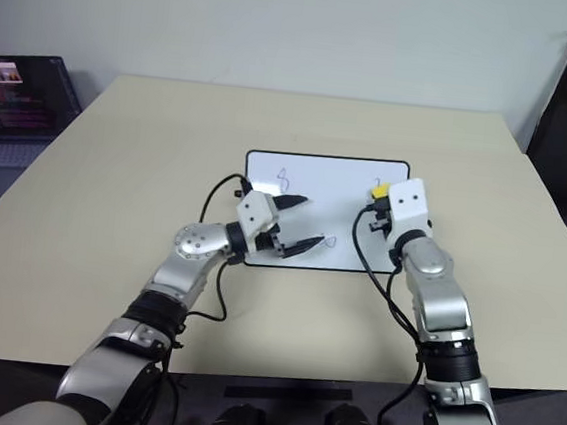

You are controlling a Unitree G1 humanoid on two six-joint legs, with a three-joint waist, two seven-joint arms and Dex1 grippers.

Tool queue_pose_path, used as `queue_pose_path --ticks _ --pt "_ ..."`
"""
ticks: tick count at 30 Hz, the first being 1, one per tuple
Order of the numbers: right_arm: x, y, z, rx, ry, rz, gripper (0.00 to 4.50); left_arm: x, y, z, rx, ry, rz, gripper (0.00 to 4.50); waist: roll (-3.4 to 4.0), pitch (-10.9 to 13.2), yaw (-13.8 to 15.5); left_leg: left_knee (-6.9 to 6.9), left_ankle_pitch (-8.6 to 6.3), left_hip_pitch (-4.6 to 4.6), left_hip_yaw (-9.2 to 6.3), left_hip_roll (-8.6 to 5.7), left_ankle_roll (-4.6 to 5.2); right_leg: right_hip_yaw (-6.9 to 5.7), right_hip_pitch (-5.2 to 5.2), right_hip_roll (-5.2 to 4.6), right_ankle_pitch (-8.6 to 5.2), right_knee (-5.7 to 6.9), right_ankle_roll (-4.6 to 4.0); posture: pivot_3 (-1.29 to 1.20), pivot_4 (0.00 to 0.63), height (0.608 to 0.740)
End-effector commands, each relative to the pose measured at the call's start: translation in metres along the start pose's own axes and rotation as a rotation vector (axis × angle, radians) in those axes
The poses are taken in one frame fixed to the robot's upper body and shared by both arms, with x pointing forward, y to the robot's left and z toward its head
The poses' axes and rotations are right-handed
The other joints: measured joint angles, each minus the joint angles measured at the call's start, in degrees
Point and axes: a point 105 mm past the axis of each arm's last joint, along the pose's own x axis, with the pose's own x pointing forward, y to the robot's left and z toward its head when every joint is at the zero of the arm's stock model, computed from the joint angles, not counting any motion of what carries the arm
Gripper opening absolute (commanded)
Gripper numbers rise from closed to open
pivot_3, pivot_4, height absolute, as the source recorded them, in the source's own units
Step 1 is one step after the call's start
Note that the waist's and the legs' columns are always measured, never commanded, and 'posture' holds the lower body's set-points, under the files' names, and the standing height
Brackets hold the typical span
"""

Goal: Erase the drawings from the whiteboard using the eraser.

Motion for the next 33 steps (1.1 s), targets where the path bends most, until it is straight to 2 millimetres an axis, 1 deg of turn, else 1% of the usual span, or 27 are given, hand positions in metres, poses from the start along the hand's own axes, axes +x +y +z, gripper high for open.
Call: queue_pose_path --ticks 1,6,12,15,19,21,25,30,33 --pt "0.010 0.000 0.012 -0.040 -0.031 0.005 1.21 0.000 0.008 0.012 0.041 -0.033 0.013 4.50 0.00 0.0 0.0 0.01 0.00 0.02 0.00 0.00 0.00 0.00 0.00 0.00 0.00 0.02 0.00 0.00 0.150 0.740" --pt "0.021 -0.001 0.017 -0.049 -0.040 0.007 1.21 0.001 0.009 0.013 0.046 -0.033 0.011 4.50 0.00 0.0 0.0 0.06 0.00 0.09 0.01 0.00 0.00 0.00 0.05 0.01 0.02 0.06 0.00 0.00 0.150 0.740" --pt "0.027 -0.010 0.018 -0.043 -0.035 -0.003 1.21 0.002 0.008 0.014 0.046 -0.036 0.009 4.50 0.00 0.0 -0.1 0.07 0.00 0.09 0.02 0.00 0.00 0.02 0.06 0.01 0.03 0.07 0.01 0.00 0.150 0.740" --pt "0.022 -0.008 0.009 -0.031 -0.004 0.012 1.21 0.002 0.007 0.013 0.043 -0.036 0.009 4.50 0.00 0.0 -0.1 0.07 0.00 0.08 0.02 0.01 0.00 0.02 0.06 0.01 0.03 0.06 0.01 0.00 0.150 0.740" --pt "0.005 0.003 -0.012 -0.029 0.060 0.076 1.21 0.000 0.007 0.013 0.043 -0.032 0.014 4.50 0.00 0.0 0.1 0.07 0.00 0.08 -0.02 0.00 0.00 0.00 0.10 0.00 0.03 0.02 0.02 0.00 0.150 0.740" --pt "0.000 0.006 -0.017 -0.027 0.074 0.088 1.21 -0.001 0.008 0.013 0.043 -0.030 0.016 4.50 0.00 0.0 0.0 0.08 0.00 0.10 0.00 0.00 0.00 0.02 0.11 0.00 0.03 0.04 0.02 0.00 0.150 0.740" --pt "-0.013 0.011 -0.032 0.005 0.132 0.105 1.21 -0.001 0.009 0.013 0.045 -0.027 0.019 4.50 0.00 0.0 0.0 0.10 0.00 0.27 -0.03 0.01 0.00 -0.02 0.27 0.01 0.03 0.05 0.02 0.00 0.150 0.740" --pt "-0.014 0.009 -0.033 0.009 0.140 0.096 1.21 -0.001 0.010 0.013 0.047 -0.027 0.019 4.50 0.00 0.0 0.0 0.11 0.00 0.32 -0.01 0.00 0.00 -0.01 0.31 0.01 0.04 0.04 0.02 0.00 0.150 0.740" --pt "-0.009 0.005 -0.025 0.002 0.107 0.079 1.21 0.000 0.011 0.013 0.048 -0.026 0.018 4.50 0.00 0.0 0.0 0.11 0.00 0.31 -0.01 0.00 0.00 0.00 0.31 0.01 0.04 0.02 0.02 0.00 0.150 0.740"
